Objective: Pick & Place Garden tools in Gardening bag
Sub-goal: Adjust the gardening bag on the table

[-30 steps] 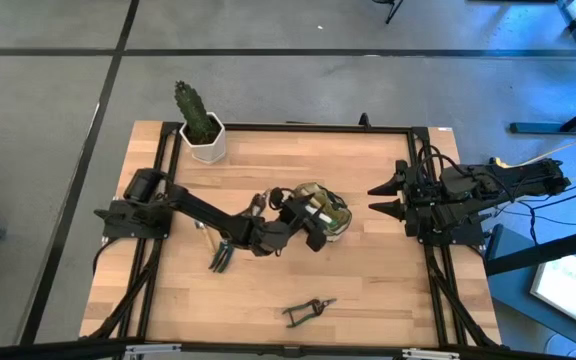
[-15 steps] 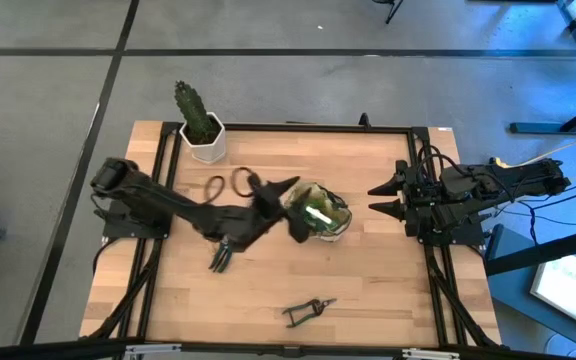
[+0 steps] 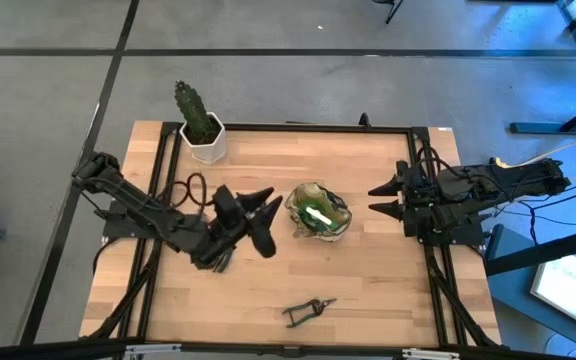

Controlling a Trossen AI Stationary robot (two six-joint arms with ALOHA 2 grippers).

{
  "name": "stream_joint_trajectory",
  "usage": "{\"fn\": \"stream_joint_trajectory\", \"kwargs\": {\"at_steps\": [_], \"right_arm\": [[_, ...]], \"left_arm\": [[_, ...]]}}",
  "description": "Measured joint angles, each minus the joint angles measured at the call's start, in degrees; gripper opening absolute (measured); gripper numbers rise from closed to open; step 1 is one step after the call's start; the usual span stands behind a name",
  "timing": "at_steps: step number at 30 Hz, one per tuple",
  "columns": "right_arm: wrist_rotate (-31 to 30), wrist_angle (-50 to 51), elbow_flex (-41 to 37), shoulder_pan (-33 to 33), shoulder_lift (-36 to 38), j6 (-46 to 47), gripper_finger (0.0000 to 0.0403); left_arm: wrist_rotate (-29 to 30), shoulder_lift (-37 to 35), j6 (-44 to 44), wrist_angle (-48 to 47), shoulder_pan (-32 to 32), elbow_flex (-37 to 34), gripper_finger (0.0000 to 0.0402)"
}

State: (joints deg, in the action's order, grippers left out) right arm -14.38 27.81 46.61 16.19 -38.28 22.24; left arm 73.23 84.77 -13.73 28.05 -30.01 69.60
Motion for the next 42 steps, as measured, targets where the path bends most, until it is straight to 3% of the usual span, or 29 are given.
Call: {"fn": "stream_joint_trajectory", "kwargs": {"at_steps": [5,12,15,20,22,28,31,34,38,42], "right_arm": [[-0.02,0.53,0.00,0.02,0.00,0.14,0.0193],[2.06,0.21,0.00,0.00,0.00,5.04,0.0193],[4.07,0.11,0.00,0.04,0.00,6.85,0.0193],[4.53,0.09,0.00,0.02,0.15,6.88,0.0193],[4.54,0.11,0.01,0.02,0.16,5.66,0.0193],[4.53,-0.15,0.00,-0.36,0.25,4.33,0.0193],[4.14,-1.93,0.02,-2.21,0.37,5.06,0.0193],[4.52,-3.90,0.02,-5.83,0.07,5.44,0.0193],[10.55,-5.26,0.04,-12.58,-0.99,4.11,0.0193],[22.07,-4.97,0.07,-21.36,-3.50,5.55,0.0193]], "left_arm": [[1.75,0.11,-12.75,-12.00,-1.98,0.00,0.0134],[-0.02,0.07,-21.77,-24.72,-2.37,0.00,0.0102],[-7.75,0.07,-31.21,-33.97,0.07,0.00,0.0094],[-30.74,0.08,-48.35,-54.18,6.17,-0.02,0.0093],[-35.26,0.09,-48.23,-57.86,7.72,-0.02,0.0093],[-39.55,-0.94,-40.04,-68.33,11.10,4.55,0.0092],[-43.73,-1.53,-44.46,-78.96,15.59,6.98,0.0092],[-52.87,-2.78,-46.76,-84.80,21.45,7.26,0.0093],[-61.41,-3.83,-43.61,-85.03,27.73,7.30,0.0095],[-64.64,-4.28,-40.83,-84.85,32.72,7.30,0.0093]]}}
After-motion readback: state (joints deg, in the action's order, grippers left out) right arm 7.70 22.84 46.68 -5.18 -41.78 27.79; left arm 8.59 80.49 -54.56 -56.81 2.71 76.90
